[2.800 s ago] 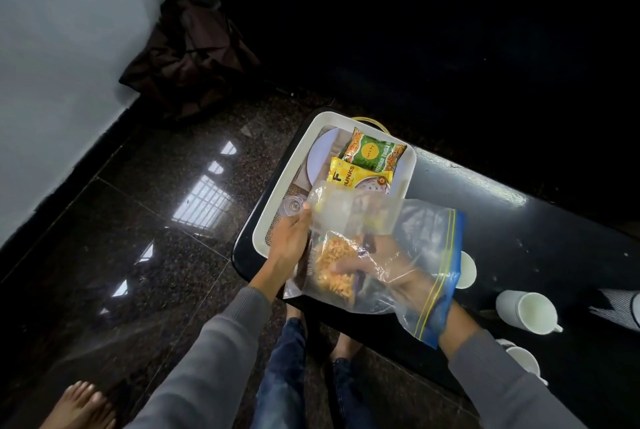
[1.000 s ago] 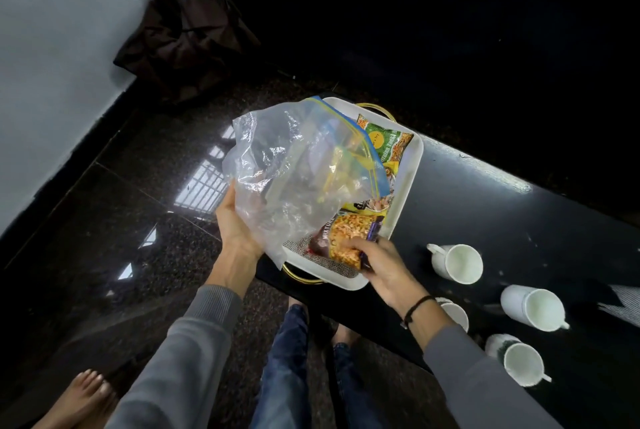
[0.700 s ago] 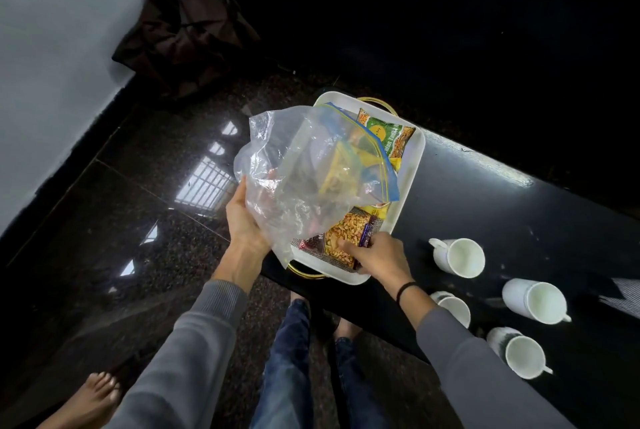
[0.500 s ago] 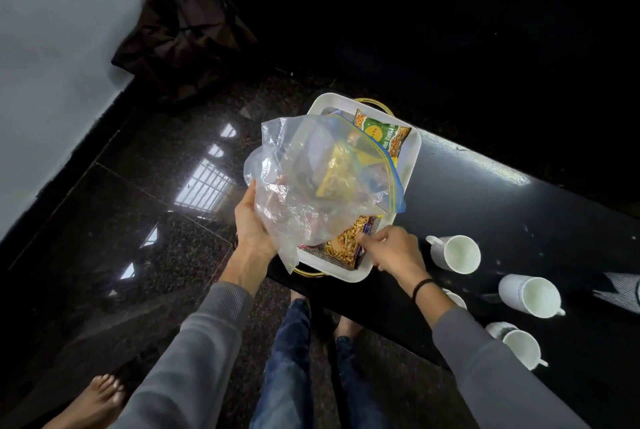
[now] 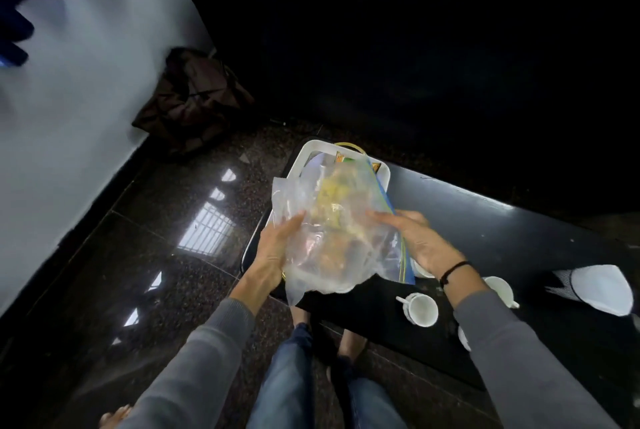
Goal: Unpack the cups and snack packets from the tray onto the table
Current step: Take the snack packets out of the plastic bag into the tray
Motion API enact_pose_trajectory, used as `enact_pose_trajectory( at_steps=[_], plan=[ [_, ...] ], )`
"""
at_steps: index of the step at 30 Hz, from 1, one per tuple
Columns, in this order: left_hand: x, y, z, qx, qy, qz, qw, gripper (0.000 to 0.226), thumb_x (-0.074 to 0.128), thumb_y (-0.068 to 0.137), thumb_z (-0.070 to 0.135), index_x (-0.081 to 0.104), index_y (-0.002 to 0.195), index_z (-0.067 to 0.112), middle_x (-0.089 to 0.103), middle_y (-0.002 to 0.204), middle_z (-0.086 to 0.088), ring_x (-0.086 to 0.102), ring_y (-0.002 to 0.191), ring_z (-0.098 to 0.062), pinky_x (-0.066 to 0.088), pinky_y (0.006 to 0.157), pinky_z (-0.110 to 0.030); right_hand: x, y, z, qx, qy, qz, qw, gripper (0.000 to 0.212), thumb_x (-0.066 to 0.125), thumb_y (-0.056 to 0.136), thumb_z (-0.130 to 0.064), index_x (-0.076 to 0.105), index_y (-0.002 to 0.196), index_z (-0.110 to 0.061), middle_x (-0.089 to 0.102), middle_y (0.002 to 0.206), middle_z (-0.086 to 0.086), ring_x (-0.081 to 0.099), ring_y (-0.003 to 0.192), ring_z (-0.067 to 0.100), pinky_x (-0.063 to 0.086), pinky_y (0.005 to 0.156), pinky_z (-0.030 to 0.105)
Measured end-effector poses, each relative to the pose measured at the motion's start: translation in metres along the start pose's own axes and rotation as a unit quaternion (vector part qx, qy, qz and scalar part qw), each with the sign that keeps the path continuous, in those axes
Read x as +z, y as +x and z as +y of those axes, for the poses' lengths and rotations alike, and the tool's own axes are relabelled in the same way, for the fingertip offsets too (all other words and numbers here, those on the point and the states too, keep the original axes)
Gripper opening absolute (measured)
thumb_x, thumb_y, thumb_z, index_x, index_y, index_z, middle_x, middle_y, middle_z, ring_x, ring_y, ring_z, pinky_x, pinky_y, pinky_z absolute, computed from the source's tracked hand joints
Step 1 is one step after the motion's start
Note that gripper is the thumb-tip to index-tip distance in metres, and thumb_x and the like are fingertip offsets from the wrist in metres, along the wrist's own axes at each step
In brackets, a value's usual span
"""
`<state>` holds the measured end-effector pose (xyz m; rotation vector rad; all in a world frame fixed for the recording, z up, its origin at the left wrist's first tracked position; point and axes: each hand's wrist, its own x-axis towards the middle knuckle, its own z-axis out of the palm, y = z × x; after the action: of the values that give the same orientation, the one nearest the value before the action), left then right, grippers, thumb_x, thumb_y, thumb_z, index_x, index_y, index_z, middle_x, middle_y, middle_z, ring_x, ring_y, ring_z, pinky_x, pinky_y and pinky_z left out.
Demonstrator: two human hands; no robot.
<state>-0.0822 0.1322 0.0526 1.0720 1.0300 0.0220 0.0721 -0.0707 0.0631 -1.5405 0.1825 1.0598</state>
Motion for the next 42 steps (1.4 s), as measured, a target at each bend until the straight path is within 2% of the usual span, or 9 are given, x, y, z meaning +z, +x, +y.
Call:
enact_pose_trajectory(
  at_steps=[3, 6, 11, 15, 21, 29, 33, 38, 42],
  plan=[
    [0.002, -0.013, 0.002, 0.073, 0.054, 0.036, 0.995, 0.013, 0.071, 0.094, 0.021, 0.075, 0.107, 0.023, 0.079, 0.094, -0.006, 0.074, 0.077, -0.024, 0.06, 0.065, -0.037, -0.01, -0.011, 0.002, -0.061, -0.133, 0.119, 0.982, 0.013, 0.082, 0.079, -0.014, 0.076, 0.09, -0.018, 0.08, 0.081, 0.005, 0.073, 0.071, 0.03, 0.054, 0.051, 0.023],
    [0.014, -0.021, 0.005, 0.098, 0.136, 0.013, 0.986, 0.039, 0.056, 0.105, 0.018, 0.056, 0.143, 0.018, 0.074, 0.118, -0.008, 0.073, 0.1, -0.027, 0.06, 0.086, -0.047, -0.009, -0.024, 0.0, -0.085, -0.202, 0.158, 0.963, 0.021, 0.063, 0.088, -0.01, 0.064, 0.103, -0.024, 0.075, 0.1, 0.013, 0.075, 0.084, 0.036, 0.065, 0.068, 0.05],
    [0.064, -0.051, 0.03, -0.014, 0.087, -0.107, 0.99, 0.054, 0.065, 0.097, 0.033, 0.049, 0.148, 0.025, 0.069, 0.131, -0.007, 0.068, 0.116, -0.026, 0.061, 0.088, -0.045, 0.018, -0.064, -0.006, -0.082, -0.113, -0.044, 0.989, 0.064, 0.077, 0.075, -0.069, 0.037, 0.123, -0.078, 0.051, 0.138, -0.029, 0.057, 0.119, -0.002, 0.056, 0.085, 0.032],
    [0.094, -0.084, 0.047, -0.087, 0.027, -0.216, 0.972, 0.031, 0.062, 0.093, 0.043, 0.079, 0.111, 0.023, 0.076, 0.114, -0.02, 0.076, 0.098, -0.036, 0.064, 0.071, -0.047, 0.024, -0.084, -0.009, -0.123, -0.136, -0.092, 0.979, 0.115, 0.09, 0.063, -0.061, 0.017, 0.152, -0.062, 0.026, 0.166, -0.015, 0.036, 0.148, 0.016, 0.049, 0.106, 0.042],
    [0.116, -0.106, 0.056, -0.009, 0.076, -0.221, 0.972, 0.043, 0.065, 0.094, 0.039, 0.07, 0.125, 0.01, 0.073, 0.111, -0.014, 0.067, 0.1, -0.025, 0.055, 0.089, -0.038, -0.001, -0.103, -0.023, -0.224, -0.196, 0.106, 0.949, 0.039, 0.067, 0.089, -0.009, 0.07, 0.114, -0.039, 0.073, 0.114, -0.008, 0.069, 0.108, 0.016, 0.062, 0.079, 0.024],
    [0.15, -0.135, 0.051, 0.189, 0.236, -0.093, 0.949, 0.052, 0.076, 0.081, 0.053, 0.072, 0.111, 0.011, 0.074, 0.106, -0.012, 0.07, 0.099, -0.03, 0.057, 0.093, -0.05, 0.014, -0.112, -0.028, -0.142, 0.116, 0.261, 0.948, 0.051, 0.046, 0.1, -0.002, 0.078, 0.069, -0.029, 0.076, 0.071, -0.004, 0.073, 0.076, 0.023, 0.062, 0.066, 0.032],
    [0.155, -0.141, 0.046, 0.136, 0.205, -0.077, 0.966, 0.074, 0.074, 0.077, 0.055, 0.053, 0.14, 0.021, 0.064, 0.127, -0.002, 0.063, 0.115, -0.023, 0.054, 0.096, -0.036, 0.028, -0.123, -0.021, -0.129, 0.15, 0.241, 0.95, 0.033, 0.049, 0.104, -0.016, 0.073, 0.083, -0.025, 0.076, 0.073, -0.008, 0.072, 0.074, 0.014, 0.057, 0.058, 0.026],
    [0.154, -0.135, 0.057, 0.102, 0.074, -0.041, 0.991, 0.011, 0.059, 0.088, 0.028, 0.065, 0.096, 0.023, 0.068, 0.104, -0.012, 0.065, 0.098, -0.03, 0.057, 0.087, -0.048, 0.035, -0.149, -0.024, -0.175, 0.036, 0.165, 0.97, 0.011, 0.06, 0.085, -0.047, 0.068, 0.091, -0.041, 0.073, 0.088, -0.022, 0.071, 0.082, -0.002, 0.054, 0.058, 0.016],
    [0.153, -0.127, 0.068, 0.093, 0.081, -0.01, 0.992, 0.018, 0.046, 0.09, 0.006, 0.063, 0.084, 0.011, 0.063, 0.082, -0.011, 0.061, 0.079, -0.026, 0.052, 0.07, -0.039, 0.038, -0.167, -0.026, -0.167, 0.101, 0.058, 0.979, 0.04, 0.069, 0.08, -0.043, 0.058, 0.119, -0.048, 0.065, 0.123, -0.006, 0.072, 0.102, 0.013, 0.062, 0.068, 0.031]
  ],
)
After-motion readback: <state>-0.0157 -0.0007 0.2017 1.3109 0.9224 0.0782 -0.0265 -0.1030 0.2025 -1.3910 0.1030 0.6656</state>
